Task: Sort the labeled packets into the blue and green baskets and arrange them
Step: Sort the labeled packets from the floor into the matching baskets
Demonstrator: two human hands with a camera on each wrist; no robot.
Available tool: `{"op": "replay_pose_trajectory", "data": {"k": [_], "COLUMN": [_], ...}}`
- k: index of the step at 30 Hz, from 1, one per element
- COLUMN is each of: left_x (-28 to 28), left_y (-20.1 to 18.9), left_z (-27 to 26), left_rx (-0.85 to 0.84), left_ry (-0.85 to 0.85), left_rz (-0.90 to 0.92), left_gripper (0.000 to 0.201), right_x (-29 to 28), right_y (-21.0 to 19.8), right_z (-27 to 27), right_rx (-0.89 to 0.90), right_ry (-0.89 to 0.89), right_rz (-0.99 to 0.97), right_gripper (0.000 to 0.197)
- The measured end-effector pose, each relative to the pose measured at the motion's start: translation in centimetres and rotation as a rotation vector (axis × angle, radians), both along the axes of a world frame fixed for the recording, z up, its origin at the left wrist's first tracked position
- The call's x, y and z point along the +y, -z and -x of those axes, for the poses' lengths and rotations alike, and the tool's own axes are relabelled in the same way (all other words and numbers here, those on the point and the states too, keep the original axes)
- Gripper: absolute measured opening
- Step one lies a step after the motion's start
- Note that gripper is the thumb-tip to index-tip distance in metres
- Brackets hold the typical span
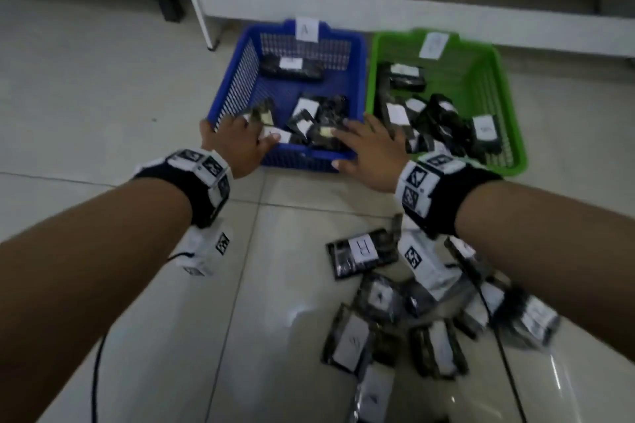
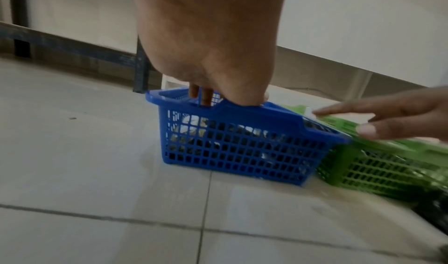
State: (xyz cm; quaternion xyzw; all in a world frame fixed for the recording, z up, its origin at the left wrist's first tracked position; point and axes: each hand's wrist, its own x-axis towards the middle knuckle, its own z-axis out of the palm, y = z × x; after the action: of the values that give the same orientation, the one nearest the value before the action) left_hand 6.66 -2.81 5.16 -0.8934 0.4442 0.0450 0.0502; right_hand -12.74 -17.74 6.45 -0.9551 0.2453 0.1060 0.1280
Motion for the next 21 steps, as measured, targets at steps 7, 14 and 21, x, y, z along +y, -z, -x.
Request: {"op": "replay_pose_trajectory", "data": {"k": [7, 14, 21], "left_x": [1.4, 7.0, 10.2], "left_y": [1.9, 5.5, 7.3], "left_z": [7.8, 18.1, 22.7], "left_rx": [-0.081, 0.044, 0.239], "left_ry": [0.345, 1.103, 1.554], "left_rz": [0.230, 0.184, -0.019], "left_gripper": [0.064, 0.048, 0.059], "right_x": [1.8, 7.4, 11.0], "right_y": [-1.4, 0.9, 3.2], "right_z": [8.8, 21.7, 27.4], "right_rx": [-0.086, 0.082, 0.178], "right_ry": [-0.371, -0.821, -1.154], "right_rz": [0.225, 0.102, -0.198], "right_gripper": [0.054, 0.053, 0.050]}}
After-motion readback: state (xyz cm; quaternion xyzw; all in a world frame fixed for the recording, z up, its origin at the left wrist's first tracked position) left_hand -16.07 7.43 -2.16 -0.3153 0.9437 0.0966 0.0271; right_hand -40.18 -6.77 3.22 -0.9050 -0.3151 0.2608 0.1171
